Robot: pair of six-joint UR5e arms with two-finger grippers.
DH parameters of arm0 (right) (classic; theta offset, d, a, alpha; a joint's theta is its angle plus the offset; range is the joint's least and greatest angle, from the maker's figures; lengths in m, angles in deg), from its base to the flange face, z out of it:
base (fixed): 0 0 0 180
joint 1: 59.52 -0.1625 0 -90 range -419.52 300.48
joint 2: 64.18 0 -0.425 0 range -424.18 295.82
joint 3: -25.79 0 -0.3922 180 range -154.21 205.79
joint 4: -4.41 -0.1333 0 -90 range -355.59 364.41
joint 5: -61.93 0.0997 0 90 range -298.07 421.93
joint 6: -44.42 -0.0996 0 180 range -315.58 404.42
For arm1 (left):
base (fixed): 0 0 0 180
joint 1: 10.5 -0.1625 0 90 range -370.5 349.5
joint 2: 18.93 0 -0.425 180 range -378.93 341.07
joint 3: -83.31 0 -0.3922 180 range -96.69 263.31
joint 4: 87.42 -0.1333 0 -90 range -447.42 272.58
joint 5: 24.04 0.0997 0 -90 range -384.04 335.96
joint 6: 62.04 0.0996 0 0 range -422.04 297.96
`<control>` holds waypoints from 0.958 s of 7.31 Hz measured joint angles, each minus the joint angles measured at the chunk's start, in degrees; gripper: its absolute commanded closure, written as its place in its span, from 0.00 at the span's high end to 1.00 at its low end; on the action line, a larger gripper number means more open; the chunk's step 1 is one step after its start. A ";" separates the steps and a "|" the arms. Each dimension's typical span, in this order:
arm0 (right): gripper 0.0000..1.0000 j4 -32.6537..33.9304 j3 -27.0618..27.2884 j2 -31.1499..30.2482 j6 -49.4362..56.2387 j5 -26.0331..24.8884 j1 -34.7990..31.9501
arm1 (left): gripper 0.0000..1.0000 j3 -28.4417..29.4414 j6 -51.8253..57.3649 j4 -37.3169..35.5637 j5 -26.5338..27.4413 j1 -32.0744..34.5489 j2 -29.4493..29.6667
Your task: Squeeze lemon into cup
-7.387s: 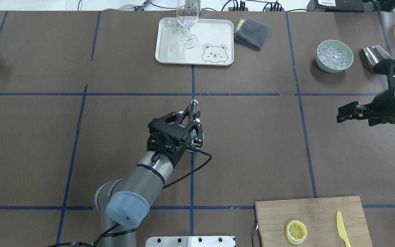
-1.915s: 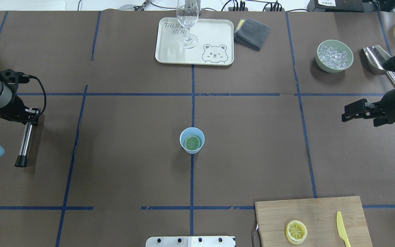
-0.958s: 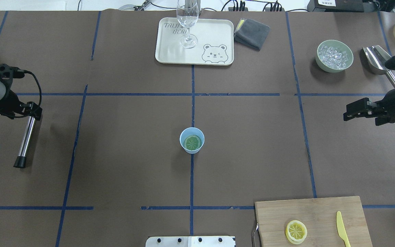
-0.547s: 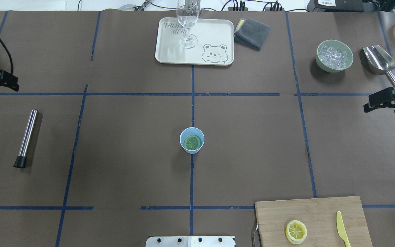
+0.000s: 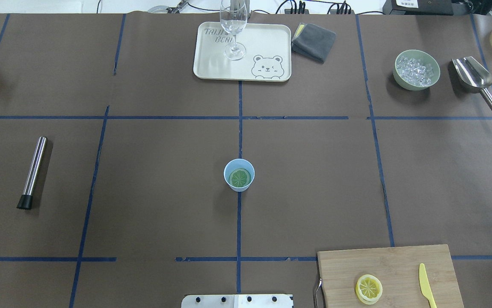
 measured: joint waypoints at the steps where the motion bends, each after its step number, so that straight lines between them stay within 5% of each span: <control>1: 1.00 2.91 -0.84 0.14 5.43 0.16 -2.25 | 1.00 0.93 2.90 -0.98 -1.24 2.08 -0.43; 7: 1.00 5.66 -4.02 1.21 13.20 -0.02 -4.51 | 1.00 5.71 19.64 -2.10 -3.33 10.50 -1.35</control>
